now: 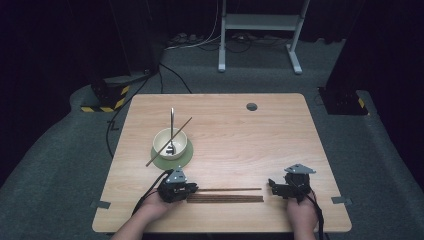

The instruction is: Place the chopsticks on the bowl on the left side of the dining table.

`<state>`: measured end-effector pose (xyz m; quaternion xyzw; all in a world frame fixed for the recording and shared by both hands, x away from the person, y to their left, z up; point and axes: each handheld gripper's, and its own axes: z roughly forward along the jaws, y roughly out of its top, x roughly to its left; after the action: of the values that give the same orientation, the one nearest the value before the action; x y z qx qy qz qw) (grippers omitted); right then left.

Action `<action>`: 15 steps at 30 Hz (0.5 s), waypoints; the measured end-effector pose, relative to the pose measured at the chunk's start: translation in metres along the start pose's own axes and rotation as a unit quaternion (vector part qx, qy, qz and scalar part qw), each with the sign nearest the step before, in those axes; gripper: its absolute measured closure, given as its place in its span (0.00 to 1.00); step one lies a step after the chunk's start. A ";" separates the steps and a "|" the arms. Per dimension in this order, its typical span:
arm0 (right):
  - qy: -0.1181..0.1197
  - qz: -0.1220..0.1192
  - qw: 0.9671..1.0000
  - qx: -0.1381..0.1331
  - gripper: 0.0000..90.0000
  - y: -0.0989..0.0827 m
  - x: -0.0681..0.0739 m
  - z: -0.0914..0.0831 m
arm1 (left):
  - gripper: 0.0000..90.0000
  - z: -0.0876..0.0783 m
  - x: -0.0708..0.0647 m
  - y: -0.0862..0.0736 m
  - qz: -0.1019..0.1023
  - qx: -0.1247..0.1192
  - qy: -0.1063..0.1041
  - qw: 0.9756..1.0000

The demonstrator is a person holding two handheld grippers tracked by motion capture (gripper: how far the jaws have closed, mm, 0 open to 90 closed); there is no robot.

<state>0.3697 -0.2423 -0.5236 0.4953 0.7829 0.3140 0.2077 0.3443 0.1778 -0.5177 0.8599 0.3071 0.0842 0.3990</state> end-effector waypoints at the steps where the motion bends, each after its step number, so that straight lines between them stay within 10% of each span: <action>1: 0.000 0.000 1.000 0.000 0.11 0.000 0.000 0.000 | 0.90 -0.001 0.002 -0.001 0.004 0.001 0.003 1.000; 15: 0.000 -0.002 1.000 -0.001 0.11 0.000 0.000 0.000 | 0.84 -0.008 0.013 -0.007 0.016 0.007 0.025 1.000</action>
<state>0.3698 -0.2424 -0.5237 0.4936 0.7836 0.3144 0.2086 0.3480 0.1936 -0.5190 0.8652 0.3035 0.1101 0.3837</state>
